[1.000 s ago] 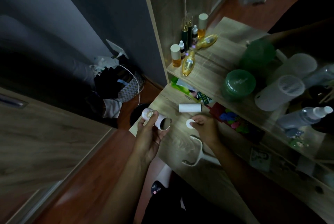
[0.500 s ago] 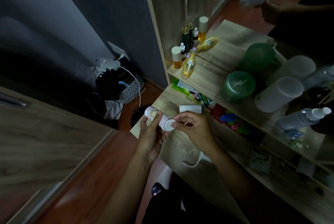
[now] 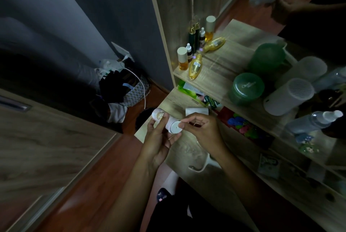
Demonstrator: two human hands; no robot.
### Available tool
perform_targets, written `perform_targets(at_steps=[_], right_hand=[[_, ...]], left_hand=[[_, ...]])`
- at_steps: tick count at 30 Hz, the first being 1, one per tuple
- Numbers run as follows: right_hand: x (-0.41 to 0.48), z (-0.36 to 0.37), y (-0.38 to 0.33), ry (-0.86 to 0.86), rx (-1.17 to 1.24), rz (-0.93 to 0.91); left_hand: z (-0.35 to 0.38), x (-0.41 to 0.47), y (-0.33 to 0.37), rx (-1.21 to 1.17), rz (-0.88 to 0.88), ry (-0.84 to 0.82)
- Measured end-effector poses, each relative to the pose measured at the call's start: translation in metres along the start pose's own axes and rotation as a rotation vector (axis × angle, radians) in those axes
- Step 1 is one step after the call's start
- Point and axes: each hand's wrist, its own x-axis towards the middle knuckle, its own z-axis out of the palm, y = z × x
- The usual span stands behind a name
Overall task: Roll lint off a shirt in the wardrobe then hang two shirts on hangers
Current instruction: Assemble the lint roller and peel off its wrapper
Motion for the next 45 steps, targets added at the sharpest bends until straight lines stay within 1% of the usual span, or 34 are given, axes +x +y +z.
perform_targets(at_steps=[3, 9, 13, 19, 26, 37, 40, 42, 44, 45], right_hand=[[0.002, -0.001, 0.005, 0.014, -0.031, -0.012], [0.005, -0.001, 0.004, 0.012, -0.005, 0.016], [0.007, -0.001, 0.007, 0.034, 0.006, 0.021], [0.004, -0.002, 0.009, 0.035, -0.059, -0.013], [0.002, -0.004, 0.013, 0.033, -0.024, 0.013], [0.006, -0.012, 0.022, 0.011, -0.107, -0.016], [0.003, -0.021, 0.043, 0.075, -0.15, 0.059], [0.001, -0.031, 0.071, 0.116, -0.303, 0.187], [-0.005, -0.043, 0.098, 0.083, -0.515, 0.353], [-0.01, -0.05, 0.112, 0.048, -0.623, 0.406]], left_hand=[[0.001, 0.0, 0.0, -0.007, -0.017, -0.016], [0.006, 0.0, 0.001, -0.01, -0.035, -0.049], [0.01, 0.0, 0.003, 0.009, -0.023, -0.036], [0.011, 0.001, 0.004, 0.02, -0.021, -0.014], [0.009, 0.005, 0.002, 0.038, -0.005, 0.001], [0.011, 0.005, 0.002, 0.101, 0.08, 0.012], [0.01, 0.006, 0.001, 0.153, 0.114, 0.029], [0.008, 0.007, 0.0, 0.171, 0.119, 0.044], [0.005, 0.007, -0.001, 0.187, 0.119, 0.047], [0.003, 0.008, -0.002, 0.195, 0.12, 0.046]])
